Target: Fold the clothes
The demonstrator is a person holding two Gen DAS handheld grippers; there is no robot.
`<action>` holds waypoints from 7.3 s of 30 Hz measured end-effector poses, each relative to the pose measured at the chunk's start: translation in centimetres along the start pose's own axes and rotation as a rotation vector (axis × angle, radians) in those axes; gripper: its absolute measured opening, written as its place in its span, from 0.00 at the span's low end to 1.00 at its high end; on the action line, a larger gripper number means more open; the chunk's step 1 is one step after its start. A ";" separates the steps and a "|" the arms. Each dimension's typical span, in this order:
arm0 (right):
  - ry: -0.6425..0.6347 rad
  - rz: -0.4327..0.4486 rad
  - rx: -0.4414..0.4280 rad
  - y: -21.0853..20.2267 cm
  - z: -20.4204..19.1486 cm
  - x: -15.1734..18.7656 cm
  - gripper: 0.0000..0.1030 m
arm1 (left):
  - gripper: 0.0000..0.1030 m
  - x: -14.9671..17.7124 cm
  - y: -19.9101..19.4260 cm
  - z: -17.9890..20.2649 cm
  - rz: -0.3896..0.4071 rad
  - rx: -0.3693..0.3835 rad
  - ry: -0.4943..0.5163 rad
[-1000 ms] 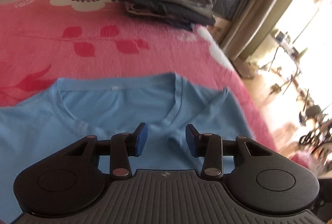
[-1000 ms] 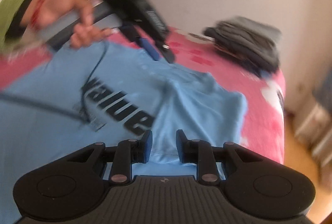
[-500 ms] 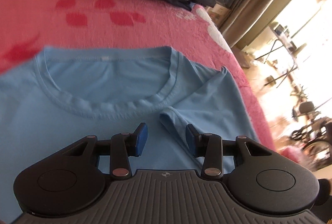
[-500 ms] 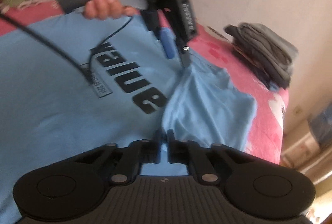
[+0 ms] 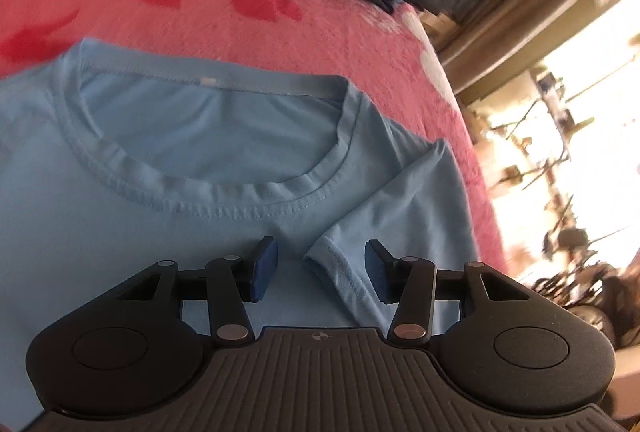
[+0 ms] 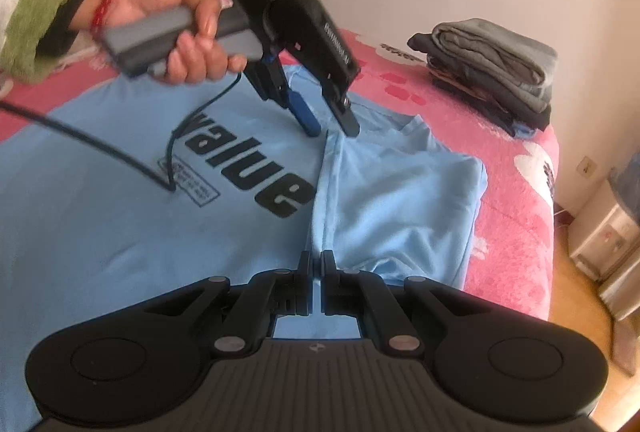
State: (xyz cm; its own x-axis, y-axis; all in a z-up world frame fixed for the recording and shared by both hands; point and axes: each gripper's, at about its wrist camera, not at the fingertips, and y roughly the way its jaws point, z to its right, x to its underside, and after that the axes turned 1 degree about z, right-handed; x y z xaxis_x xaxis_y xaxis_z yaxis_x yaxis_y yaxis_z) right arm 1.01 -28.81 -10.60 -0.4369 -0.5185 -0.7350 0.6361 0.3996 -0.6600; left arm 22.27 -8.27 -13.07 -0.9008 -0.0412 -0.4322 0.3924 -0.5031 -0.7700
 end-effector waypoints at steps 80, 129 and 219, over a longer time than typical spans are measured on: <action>0.416 -0.014 -0.081 6.2 10.3 -8.7 0.05 | 0.29 12.1 -18.4 3.5 0.040 -0.210 0.540; 0.274 -0.193 -0.344 16.1 -14.3 -28.0 0.19 | 0.56 19.0 -24.6 -17.8 0.583 -0.480 -0.336; 0.701 -0.130 -0.205 19.6 -2.4 -14.5 0.08 | 0.17 18.4 -19.7 -8.9 0.473 -0.278 0.254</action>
State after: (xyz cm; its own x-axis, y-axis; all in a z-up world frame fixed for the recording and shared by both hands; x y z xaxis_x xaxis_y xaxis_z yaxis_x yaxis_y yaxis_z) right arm 18.22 -11.65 -13.25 -0.8478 0.0059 -0.5302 0.4502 0.5363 -0.7139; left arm -0.36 8.55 -9.98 -0.5577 0.0190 -0.8298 0.8042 -0.2351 -0.5459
